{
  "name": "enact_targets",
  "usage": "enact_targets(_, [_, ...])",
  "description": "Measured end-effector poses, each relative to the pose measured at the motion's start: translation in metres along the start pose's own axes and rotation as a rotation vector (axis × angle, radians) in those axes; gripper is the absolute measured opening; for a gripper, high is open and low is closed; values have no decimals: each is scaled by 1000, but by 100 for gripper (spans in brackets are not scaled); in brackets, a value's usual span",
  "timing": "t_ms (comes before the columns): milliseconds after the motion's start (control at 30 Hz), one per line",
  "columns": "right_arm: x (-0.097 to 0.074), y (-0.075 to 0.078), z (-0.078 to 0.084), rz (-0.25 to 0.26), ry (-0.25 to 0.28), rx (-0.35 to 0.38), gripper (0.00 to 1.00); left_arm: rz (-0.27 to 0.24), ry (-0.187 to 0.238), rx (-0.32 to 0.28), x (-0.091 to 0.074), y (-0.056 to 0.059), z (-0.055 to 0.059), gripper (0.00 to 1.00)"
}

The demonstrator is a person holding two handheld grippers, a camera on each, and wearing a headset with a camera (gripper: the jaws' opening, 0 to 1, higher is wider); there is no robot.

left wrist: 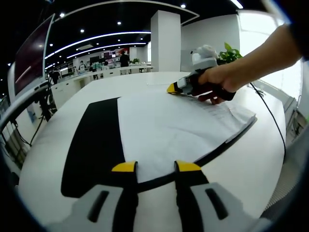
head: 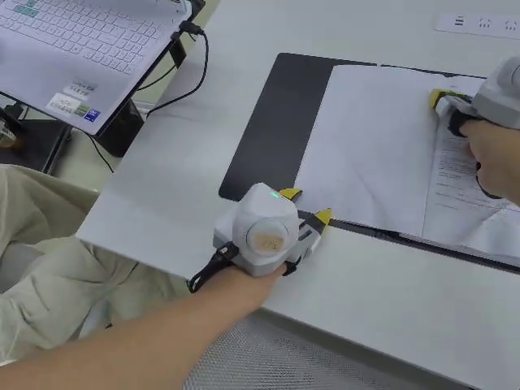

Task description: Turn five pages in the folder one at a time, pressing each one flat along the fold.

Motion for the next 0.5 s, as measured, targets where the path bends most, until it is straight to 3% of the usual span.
enact_targets(133, [13, 8, -7, 16, 13, -6, 0, -1, 0, -2, 0, 0, 0, 29])
enact_targets(267, [38, 23, -16, 25, 2, -39, 0, -1, 2, -3, 1, 0, 0, 29])
enact_targets(500, [35, 23, -13, 26, -3, -42, 0, -3, 5, -7, 1, 0, 1, 29])
Point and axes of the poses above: the centre of the closed fingertips' face, and the gripper's own axes: x roughly forward along the fingers, y roughly to its right, z roughly out of its underside, the point moved 7 cm from there along -x, roughly backward along the fingers, and after that the axes turned 3 degrees about -z, right-handed, at the moved point
